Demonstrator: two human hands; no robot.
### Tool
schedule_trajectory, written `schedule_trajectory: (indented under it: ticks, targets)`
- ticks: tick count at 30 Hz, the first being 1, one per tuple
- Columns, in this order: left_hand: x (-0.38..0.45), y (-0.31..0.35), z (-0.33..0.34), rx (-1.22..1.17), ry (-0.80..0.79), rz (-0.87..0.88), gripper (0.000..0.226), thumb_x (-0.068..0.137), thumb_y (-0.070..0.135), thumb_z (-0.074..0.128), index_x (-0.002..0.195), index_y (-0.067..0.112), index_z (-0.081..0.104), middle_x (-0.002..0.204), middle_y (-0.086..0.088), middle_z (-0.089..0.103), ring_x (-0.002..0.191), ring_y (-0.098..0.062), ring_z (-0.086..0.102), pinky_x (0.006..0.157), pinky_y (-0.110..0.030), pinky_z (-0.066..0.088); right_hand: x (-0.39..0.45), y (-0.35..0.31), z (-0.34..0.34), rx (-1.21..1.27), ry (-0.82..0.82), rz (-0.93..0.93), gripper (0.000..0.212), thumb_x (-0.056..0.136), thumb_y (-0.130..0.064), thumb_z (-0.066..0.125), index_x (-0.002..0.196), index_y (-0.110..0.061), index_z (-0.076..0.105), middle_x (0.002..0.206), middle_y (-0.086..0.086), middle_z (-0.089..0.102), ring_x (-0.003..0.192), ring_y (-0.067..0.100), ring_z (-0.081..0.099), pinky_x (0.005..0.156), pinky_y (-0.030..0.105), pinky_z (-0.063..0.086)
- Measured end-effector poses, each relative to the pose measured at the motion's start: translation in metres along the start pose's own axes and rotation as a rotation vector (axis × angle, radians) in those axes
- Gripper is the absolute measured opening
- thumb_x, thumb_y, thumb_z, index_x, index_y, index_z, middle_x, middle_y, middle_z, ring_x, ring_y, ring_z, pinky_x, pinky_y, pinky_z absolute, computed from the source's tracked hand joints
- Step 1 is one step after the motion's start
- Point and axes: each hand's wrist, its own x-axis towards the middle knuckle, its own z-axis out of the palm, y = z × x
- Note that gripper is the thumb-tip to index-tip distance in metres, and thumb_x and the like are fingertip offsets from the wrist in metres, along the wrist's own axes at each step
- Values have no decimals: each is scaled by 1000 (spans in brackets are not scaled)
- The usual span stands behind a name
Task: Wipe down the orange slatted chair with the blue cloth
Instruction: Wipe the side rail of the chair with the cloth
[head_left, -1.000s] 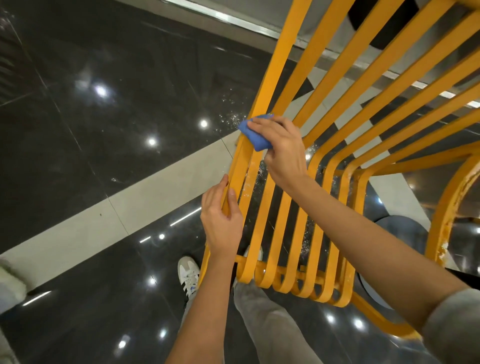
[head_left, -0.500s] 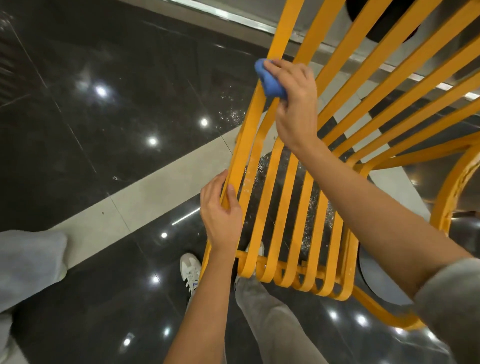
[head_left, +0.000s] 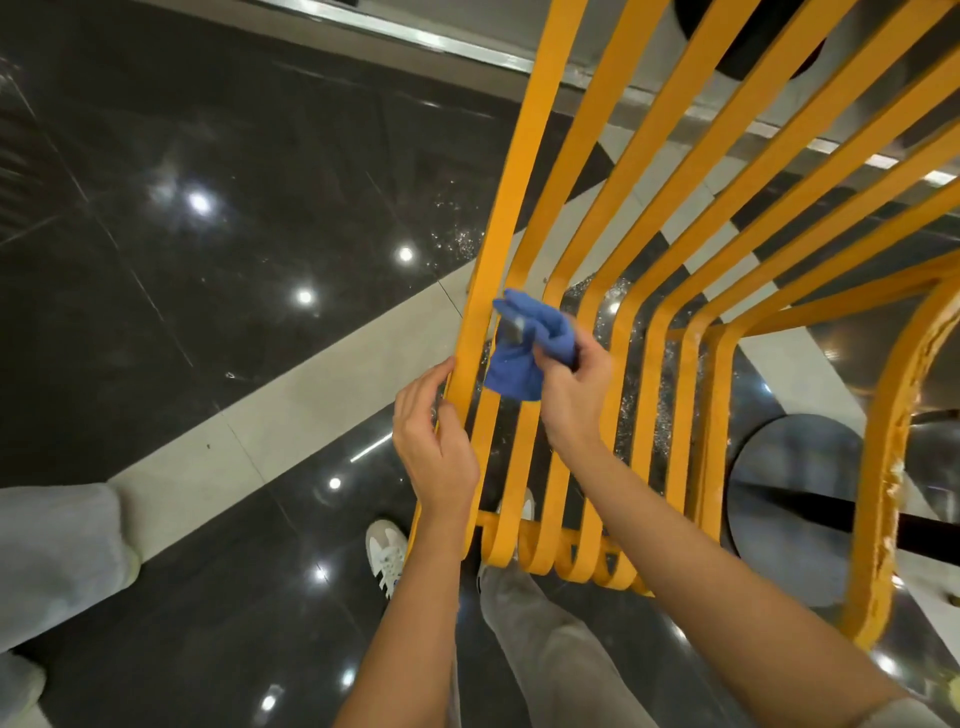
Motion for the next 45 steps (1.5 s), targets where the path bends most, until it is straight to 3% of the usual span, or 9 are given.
schedule_trajectory:
  ticks: [3,7,14,18,22,26,31,36,45]
  targets:
    - [1,3,1,-18,1,-2,41,86,1,42,116,5,70,112,-1,69,107,-4,59,93,-18,47,47,-5,10,125,203,131,28,90,6,55,116,-1,62,96,1,66,92,9,63,82,32,54]
    - [1,3,-2,-129,-7,-117,39,85,0,44,114,6,71,109,-4,71,105,-13,65,91,-30,54,49,5,29,84,44,204,29,90,1,56,118,-2,61,101,13,66,96,20,61,89,48,52]
    - [14,-2,-27,-396,-96,-423,33,92,-9,42,108,-2,70,104,-12,74,101,-26,70,90,-39,56,-26,21,0,61,-122,209,24,83,8,55,99,-6,66,88,3,67,88,16,64,75,34,53]
    - [-3,2,-35,-442,-116,-463,38,90,-13,42,115,0,68,111,-11,73,108,-21,69,89,-31,56,20,5,12,75,39,54,27,87,8,50,112,9,61,100,15,65,94,22,63,80,35,55]
    - [-11,-1,-39,-498,-85,-494,40,89,-14,42,116,0,67,113,-13,72,109,-21,68,89,-28,54,16,-8,32,-71,6,-22,41,81,15,45,106,-12,63,95,-2,64,91,-1,61,78,19,52]
    - [-13,-3,-39,-540,-23,-539,35,91,-8,43,112,0,69,110,-16,72,109,-26,68,96,-36,52,-54,9,23,-230,-158,-91,53,70,22,49,113,-3,67,109,7,63,108,23,59,90,44,52]
    - [-11,-1,-45,-587,36,-676,35,101,11,35,115,3,66,109,-14,73,106,-24,69,87,-28,53,-98,9,-4,-303,-424,-109,54,68,16,45,111,-8,70,111,3,67,105,19,61,90,44,51]
    - [-19,-3,-50,-502,12,-723,35,101,20,37,119,9,65,107,-8,75,104,-19,70,97,-37,49,-6,-19,1,-380,-115,-283,29,85,-4,46,108,-8,62,104,2,60,97,-4,54,86,14,46]
    - [-17,-7,-57,-560,93,-833,37,102,18,33,121,4,62,105,-13,74,101,-22,71,102,-38,49,-55,1,21,-966,-354,-403,55,79,7,49,126,-18,60,129,0,60,90,28,52,65,35,49]
